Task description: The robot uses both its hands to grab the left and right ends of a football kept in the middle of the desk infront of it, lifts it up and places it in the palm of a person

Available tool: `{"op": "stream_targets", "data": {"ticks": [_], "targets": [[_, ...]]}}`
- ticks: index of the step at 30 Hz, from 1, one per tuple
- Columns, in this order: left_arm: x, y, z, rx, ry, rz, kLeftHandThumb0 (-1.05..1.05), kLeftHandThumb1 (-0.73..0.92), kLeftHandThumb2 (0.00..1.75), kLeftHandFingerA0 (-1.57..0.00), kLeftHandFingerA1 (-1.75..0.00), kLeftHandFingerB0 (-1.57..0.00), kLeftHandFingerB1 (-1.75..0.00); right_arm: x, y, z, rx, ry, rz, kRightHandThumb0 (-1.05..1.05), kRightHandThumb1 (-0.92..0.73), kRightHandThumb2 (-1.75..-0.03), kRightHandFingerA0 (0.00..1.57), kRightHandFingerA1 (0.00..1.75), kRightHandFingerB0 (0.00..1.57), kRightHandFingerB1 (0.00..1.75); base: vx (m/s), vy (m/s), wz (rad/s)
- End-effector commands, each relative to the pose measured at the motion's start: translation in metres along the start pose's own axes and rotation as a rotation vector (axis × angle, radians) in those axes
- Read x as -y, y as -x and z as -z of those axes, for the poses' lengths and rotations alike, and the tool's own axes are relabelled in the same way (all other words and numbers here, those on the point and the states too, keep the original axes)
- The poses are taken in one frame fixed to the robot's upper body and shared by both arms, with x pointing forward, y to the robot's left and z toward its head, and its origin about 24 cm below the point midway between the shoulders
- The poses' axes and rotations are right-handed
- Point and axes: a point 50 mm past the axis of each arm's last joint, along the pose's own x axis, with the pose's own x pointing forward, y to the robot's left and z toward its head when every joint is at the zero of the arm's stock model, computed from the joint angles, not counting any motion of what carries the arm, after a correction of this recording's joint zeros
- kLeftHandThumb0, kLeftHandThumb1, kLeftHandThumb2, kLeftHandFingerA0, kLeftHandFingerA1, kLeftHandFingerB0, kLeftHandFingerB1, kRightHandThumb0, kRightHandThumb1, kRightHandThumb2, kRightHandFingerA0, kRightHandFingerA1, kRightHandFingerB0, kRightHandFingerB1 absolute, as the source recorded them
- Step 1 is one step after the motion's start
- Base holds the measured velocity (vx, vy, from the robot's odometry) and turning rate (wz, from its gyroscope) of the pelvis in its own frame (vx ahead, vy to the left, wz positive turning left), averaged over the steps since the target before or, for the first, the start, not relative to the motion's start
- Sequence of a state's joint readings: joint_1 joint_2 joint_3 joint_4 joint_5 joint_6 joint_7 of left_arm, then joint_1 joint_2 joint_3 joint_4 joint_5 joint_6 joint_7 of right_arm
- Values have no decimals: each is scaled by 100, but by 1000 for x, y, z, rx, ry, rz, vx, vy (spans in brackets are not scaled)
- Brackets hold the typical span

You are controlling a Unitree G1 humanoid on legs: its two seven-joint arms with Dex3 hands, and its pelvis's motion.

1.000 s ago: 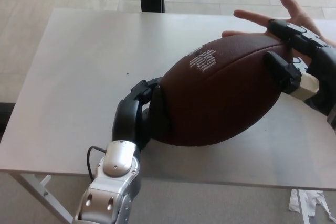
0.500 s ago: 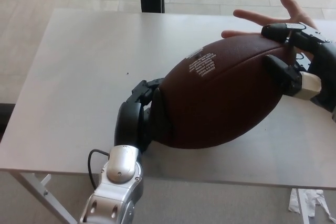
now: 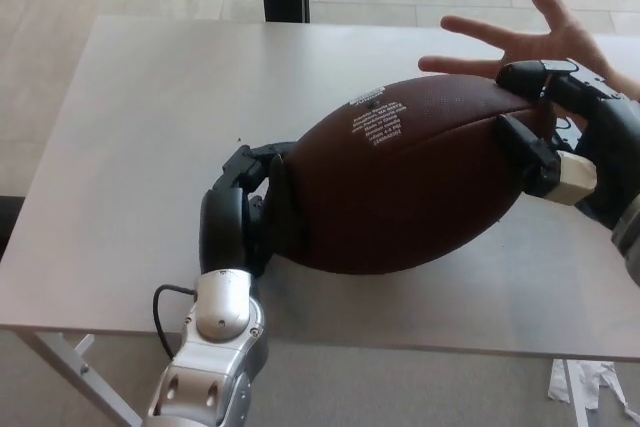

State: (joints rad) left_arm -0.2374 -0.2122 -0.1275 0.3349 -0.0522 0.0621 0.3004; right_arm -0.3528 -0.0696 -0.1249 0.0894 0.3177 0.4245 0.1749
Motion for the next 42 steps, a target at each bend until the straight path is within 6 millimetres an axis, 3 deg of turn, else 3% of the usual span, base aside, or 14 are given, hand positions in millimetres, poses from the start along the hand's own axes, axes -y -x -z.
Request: {"op": "stream_targets", "data": {"ticks": [1, 11, 18, 19, 20, 22, 23, 26, 27, 30, 31, 32, 37, 42], "targets": [[95, 19, -31, -120, 619, -162, -11, 65, 102, -81, -175, -64, -155, -31, -2, 11, 87, -151, 77, -15, -50, -137, 101, 175, 75, 164, 0, 0, 0], [98, 8, -56, -65, 582, -103, -10, 71, 99, -75, -175, -60, -158, -23, -6, -3, 157, -165, 170, -11, -52, -127, 99, 175, 79, 160, 0, 0, 0], [101, -11, -76, -12, 469, -63, -13, 63, 98, -85, -175, -66, -156, -16, -12, -19, 203, -144, 192, -8, -47, -141, 103, 175, 83, 154, 0, 0, 0], [101, -14, -79, -5, 454, -64, -13, 59, 105, -87, -175, -68, -155, -15, -12, -21, 203, -146, 198, -7, -47, -142, 102, 175, 83, 154, 0, 0, 0], [102, -16, -81, 0, 442, -61, -19, 52, 117, -122, -140, -95, -122, -13, -12, -22, 211, -149, 204, -11, -43, -141, 100, 175, 78, 163, 0, 0, 0], [104, -20, -88, 2, 439, -53, -21, 50, 116, -124, -142, -95, -122, -11, -13, -26, 228, -152, 216, -11, -43, -140, 100, 175, 78, 164, 0, 0, 0], [105, -22, -90, 2, 434, -49, -16, 51, 113, -94, -175, -76, -149, -9, -14, -28, 228, -147, 236, -8, -46, -140, 102, 175, 82, 154, 0, 0, 0], [109, -27, -101, 17, 371, -19, -17, 46, 119, -96, -175, -79, -151, -7, -14, -35, 250, -164, 258, -7, -45, -142, 102, 175, 82, 154, 0, 0, 0], [111, -29, -110, 46, 324, 4, -25, 45, 117, -127, -143, -101, -125, -6, -14, -41, 274, -188, 261, -10, -43, -137, 99, 175, 83, 160, 0, 0, 0], [114, -32, -122, 70, 251, 31, -25, 46, 113, -126, -139, -100, -122, -4, -14, -49, 292, -172, 269, -8, -47, -140, 101, 175, 83, 155, 0, 0, 0], [114, -34, -126, 59, 229, 32, -21, 50, 112, -98, -172, -82, -139, -3, -14, -50, 301, -156, 253, -7, -47, -141, 101, 175, 82, 155, 0, 0, 0], [116, -35, -131, 55, 205, 34, -21, 52, 109, -95, -171, -83, -137, -2, -15, -53, 311, -148, 247, -9, -47, -141, 102, 175, 83, 155, 0, 0, 0], [118, -40, -148, 114, 14, 48, -23, 60, 96, -79, -136, -83, -99, 0, -19, -65, 323, -117, 264, -13, -46, -134, 102, 175, 85, 156, 0, 0, 0], [123, -49, -177, 133, -119, 100, -20, 63, 81, -84, -125, -82, -88, 4, -27, -84, 326, -92, 341, -17, -56, -110, 96, 172, 79, 153, 0, 0, 0]]}}
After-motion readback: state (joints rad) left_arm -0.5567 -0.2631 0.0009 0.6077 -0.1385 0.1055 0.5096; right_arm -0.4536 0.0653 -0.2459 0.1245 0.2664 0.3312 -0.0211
